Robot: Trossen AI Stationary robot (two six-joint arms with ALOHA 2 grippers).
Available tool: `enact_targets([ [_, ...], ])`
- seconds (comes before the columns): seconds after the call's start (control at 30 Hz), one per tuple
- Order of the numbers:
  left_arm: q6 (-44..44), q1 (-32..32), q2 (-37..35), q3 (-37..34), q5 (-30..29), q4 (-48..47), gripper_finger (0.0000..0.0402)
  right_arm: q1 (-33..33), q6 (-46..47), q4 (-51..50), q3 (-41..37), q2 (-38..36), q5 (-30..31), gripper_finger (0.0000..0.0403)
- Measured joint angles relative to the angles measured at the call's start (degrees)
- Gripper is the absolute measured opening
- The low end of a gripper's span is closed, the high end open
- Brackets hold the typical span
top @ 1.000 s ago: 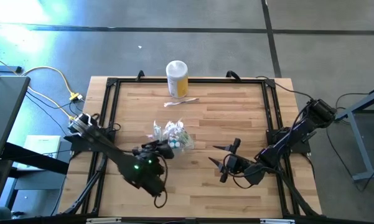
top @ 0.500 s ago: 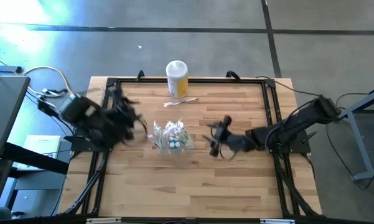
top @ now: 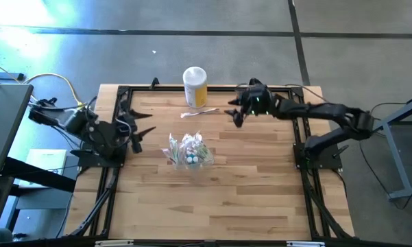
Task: Pick & Place toothbrushing station
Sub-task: Put the violet toothbrush into the transparent organizer
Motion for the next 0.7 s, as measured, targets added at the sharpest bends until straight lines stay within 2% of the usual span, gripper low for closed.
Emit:
enact_targets([
  [0.1, 4.55, 0.07, -3.77, -8.64, 0.45, 9.96, 0.02, -4.91, -1.22, -0.15, 3.29, 4.17, -4.78, 0.0229],
  [0.2, 6.76, 1.73, -6.99, -15.05, 2.54, 16.88, 0.02, -7.15, -4.21, -2.28, 8.01, 9.53, -7.77, 0.0229],
  [0.47, 6.12, 10.76, -10.0, -25.09, 19.56, 26.02, 0.02, -9.36, -14.41, -15.33, 23.31, 25.73, -7.71, 0.0229],
  [0.7, 6.01, 17.22, -9.46, -30.45, 29.81, 31.97, 0.02, -9.29, -18.11, -17.19, 28.96, 34.06, -9.46, 0.0229],
])
